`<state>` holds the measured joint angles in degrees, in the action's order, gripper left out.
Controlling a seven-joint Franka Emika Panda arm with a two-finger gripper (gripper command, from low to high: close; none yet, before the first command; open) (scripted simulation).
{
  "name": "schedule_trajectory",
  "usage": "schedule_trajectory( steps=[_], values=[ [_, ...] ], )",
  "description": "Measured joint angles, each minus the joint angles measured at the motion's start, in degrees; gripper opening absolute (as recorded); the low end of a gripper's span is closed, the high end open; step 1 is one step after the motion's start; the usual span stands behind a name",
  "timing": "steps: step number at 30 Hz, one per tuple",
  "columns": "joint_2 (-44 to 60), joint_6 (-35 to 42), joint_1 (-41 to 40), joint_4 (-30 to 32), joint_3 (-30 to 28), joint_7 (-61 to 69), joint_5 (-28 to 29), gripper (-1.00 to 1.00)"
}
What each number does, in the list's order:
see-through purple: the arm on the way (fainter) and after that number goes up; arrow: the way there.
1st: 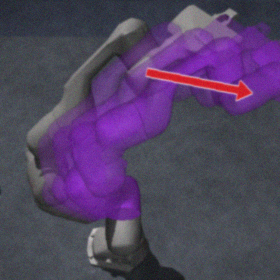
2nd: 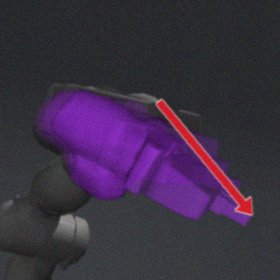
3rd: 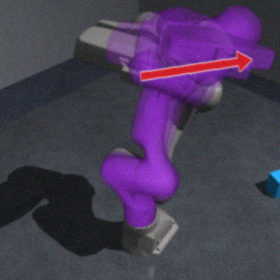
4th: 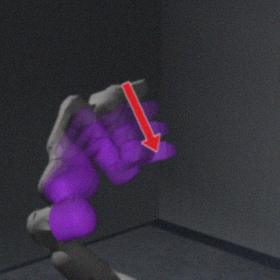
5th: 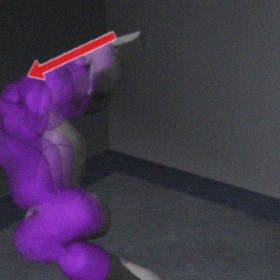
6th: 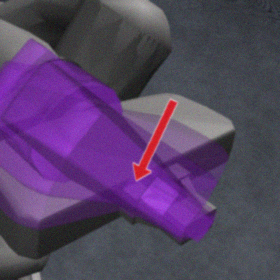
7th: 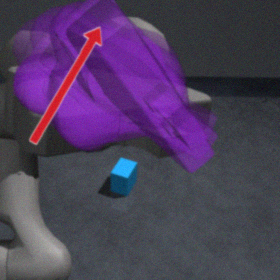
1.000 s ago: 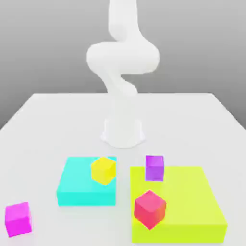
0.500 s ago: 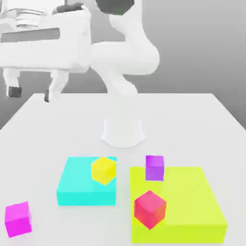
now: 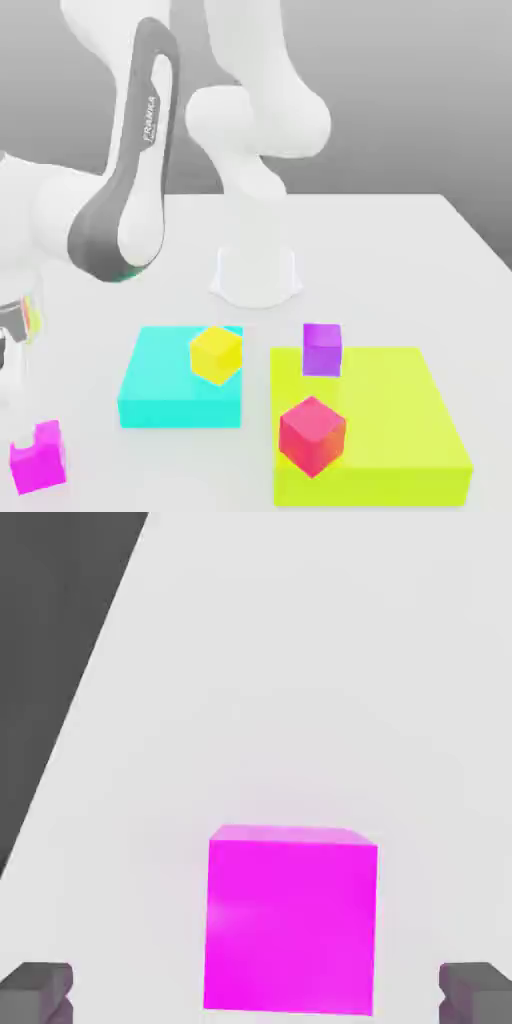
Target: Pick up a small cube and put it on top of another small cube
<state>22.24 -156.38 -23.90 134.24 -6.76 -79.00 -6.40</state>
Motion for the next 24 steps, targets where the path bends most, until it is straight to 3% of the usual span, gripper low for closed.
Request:
schedule_trajectory(
  steps=[1,2,9,14,20,24],
  values=[
    [2.07,-1.61,-0.41,-0.38,0.47,0.32,-0.52,0.00],
    [3.98,-3.11,-0.80,-0.74,0.93,0.61,-0.95,-1.00],
    [4.38,-3.48,-0.99,-0.82,1.12,0.53,-0.90,-1.00],
    [-4.46,3.51,0.68,0.97,0.08,-1.03,1.32,-1.00],
    [-15.16,10.84,9.12,3.81,8.26,-1.50,2.86,-1.00],
    [-22.46,16.19,20.69,5.79,13.34,-1.97,4.16,-1.00]
  ],
)
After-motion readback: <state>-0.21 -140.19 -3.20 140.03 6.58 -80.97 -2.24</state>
